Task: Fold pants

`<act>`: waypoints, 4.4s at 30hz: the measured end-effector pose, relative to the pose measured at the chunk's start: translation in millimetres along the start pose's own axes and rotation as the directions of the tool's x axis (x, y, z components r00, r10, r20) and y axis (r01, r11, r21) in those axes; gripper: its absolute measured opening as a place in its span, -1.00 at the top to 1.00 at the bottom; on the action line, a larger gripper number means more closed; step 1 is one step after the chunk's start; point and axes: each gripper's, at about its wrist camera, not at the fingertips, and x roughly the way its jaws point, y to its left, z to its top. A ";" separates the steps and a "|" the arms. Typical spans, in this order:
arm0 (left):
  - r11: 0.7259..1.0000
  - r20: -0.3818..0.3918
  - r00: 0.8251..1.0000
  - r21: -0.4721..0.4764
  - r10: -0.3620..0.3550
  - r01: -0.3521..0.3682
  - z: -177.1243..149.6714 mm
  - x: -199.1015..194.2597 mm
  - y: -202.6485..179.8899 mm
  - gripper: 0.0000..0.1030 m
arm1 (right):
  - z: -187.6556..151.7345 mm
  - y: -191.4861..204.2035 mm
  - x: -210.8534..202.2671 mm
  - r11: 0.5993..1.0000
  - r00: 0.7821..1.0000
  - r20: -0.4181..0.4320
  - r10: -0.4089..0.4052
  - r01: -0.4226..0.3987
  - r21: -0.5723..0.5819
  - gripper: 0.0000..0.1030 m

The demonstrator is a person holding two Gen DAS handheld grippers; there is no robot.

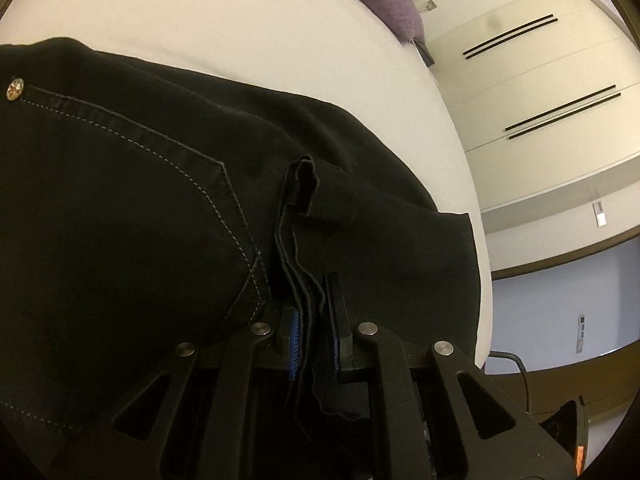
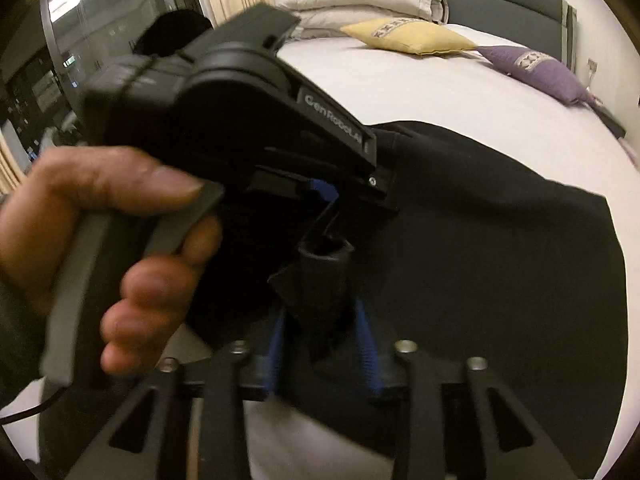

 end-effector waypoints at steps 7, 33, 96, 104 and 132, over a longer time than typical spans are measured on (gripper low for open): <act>0.980 0.071 0.983 0.088 0.171 -0.177 -7.2 -28.0 -18.7 0.77 | -7.6 -74.8 -79.2 0.964 0.983 0.094 0.156 -0.172 0.203 0.06; 0.974 0.042 0.997 0.212 0.070 -0.077 -47.5 47.3 -74.8 0.77 | 27.5 -265.8 -34.1 0.681 0.896 0.301 0.326 -0.444 0.582 -0.10; 0.973 0.130 0.991 0.223 0.025 -0.053 -99.6 35.7 -33.0 0.77 | 130.1 -232.4 28.7 0.987 0.961 -0.249 -0.124 0.145 0.069 -0.34; 0.973 0.128 0.992 0.226 0.020 -0.048 -99.1 32.9 -35.9 0.77 | 102.4 -310.1 31.7 0.883 0.903 -0.290 -0.316 0.392 0.260 -0.39; 0.924 0.591 0.794 -0.368 0.145 0.106 -144.4 -167.8 149.3 -0.72 | 5.1 -228.6 -61.2 0.608 0.846 0.367 0.387 -0.533 0.589 -0.34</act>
